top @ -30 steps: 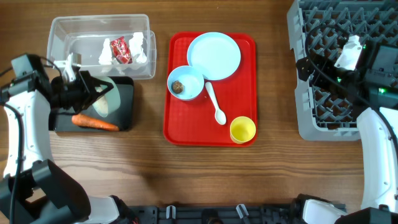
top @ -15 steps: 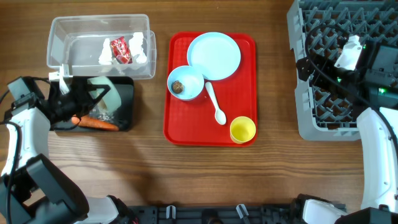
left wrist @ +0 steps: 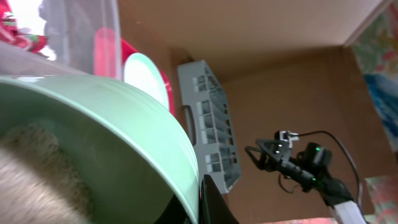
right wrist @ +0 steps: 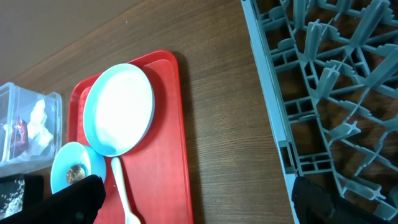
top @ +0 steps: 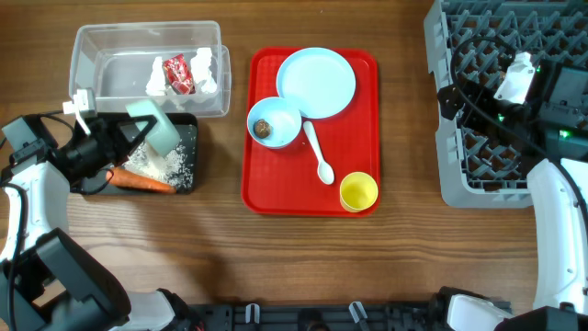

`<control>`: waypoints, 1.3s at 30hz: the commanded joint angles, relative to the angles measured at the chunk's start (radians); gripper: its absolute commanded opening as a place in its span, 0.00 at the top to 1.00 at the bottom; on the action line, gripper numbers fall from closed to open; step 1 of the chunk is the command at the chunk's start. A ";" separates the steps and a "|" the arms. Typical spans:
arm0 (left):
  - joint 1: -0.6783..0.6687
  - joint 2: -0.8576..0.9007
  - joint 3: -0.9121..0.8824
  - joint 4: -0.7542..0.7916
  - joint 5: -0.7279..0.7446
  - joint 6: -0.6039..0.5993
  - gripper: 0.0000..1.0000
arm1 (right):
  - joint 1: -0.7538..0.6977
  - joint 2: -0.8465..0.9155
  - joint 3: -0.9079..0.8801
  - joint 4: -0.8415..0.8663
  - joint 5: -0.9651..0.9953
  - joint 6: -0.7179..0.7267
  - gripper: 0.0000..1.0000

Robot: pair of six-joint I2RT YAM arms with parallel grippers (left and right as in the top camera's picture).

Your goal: Sort waste into correct bins and load items into the dishwasher rack

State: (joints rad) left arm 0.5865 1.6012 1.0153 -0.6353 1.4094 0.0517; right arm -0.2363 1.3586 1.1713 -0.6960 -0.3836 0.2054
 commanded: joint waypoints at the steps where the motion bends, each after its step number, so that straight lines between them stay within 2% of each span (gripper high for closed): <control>1: 0.008 0.004 -0.008 0.010 0.110 0.024 0.96 | 0.003 0.010 0.002 -0.003 0.012 0.000 0.00; 13: 0.008 0.003 -0.008 0.035 0.167 0.023 0.96 | 0.003 0.010 0.002 -0.005 0.012 0.000 0.00; 21: 0.008 0.003 -0.007 0.034 0.167 -0.085 0.96 | 0.003 0.010 0.002 -0.010 0.012 -0.001 0.00; 32: 0.034 0.002 -0.007 0.049 0.167 -0.097 0.96 | 0.003 0.010 0.002 -0.013 0.012 -0.001 0.01; 37: 0.040 0.002 -0.007 0.052 0.167 -0.362 0.96 | 0.003 0.010 0.002 -0.013 0.012 -0.001 0.00; 39: 0.040 0.002 -0.007 0.069 0.167 -0.404 0.96 | 0.003 0.010 0.002 -0.012 0.012 0.000 0.00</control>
State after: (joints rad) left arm 0.6205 1.6012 1.0153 -0.5861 1.5436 -0.1925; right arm -0.2363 1.3586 1.1713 -0.7097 -0.3832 0.2050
